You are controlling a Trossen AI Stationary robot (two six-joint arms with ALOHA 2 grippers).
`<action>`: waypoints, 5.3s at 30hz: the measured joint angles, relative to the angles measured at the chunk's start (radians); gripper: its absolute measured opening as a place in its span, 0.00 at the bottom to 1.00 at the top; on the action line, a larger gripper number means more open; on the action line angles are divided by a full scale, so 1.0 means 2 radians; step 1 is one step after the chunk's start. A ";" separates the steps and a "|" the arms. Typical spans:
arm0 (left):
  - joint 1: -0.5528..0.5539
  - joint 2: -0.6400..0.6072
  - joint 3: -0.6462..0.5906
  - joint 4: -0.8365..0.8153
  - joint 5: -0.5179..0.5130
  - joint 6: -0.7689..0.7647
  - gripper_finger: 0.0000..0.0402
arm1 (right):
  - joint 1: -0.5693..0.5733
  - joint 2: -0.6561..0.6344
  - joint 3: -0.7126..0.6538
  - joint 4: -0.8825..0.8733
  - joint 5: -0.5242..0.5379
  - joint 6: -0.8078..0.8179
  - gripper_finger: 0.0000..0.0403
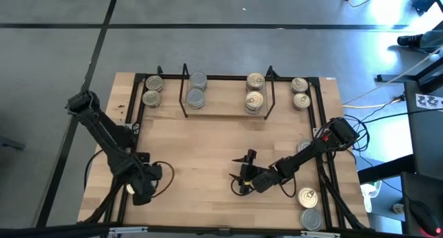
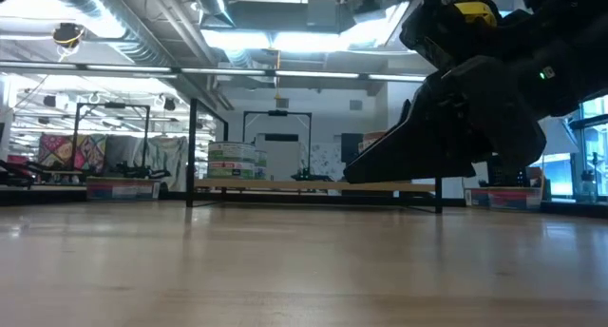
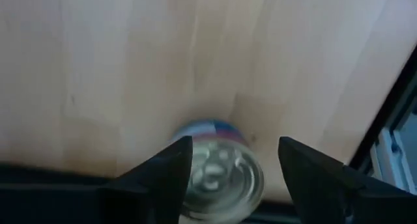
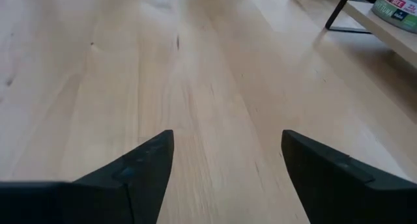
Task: Stack canned seafood by type on shelf
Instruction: Put the blue pink tuna can on the shelf
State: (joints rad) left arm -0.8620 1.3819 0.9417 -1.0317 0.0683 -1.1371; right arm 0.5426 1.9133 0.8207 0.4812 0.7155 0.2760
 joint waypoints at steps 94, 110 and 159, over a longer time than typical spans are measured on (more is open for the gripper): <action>0.259 0.188 -0.021 0.549 -0.131 0.489 0.46 | 0.000 0.000 0.000 -0.006 -0.005 0.000 0.70; 0.236 0.138 -0.078 0.591 -0.182 0.501 0.46 | 0.000 -0.001 0.000 -0.002 -0.006 0.004 0.70; 0.249 0.165 -0.207 0.794 -0.178 0.464 0.46 | -0.004 -0.001 0.113 -0.156 -0.053 -0.329 0.70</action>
State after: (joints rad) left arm -0.3645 1.7126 0.5272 0.5567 -0.2886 -0.2081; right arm 0.5338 1.9121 1.0470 0.1692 0.6098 -0.3815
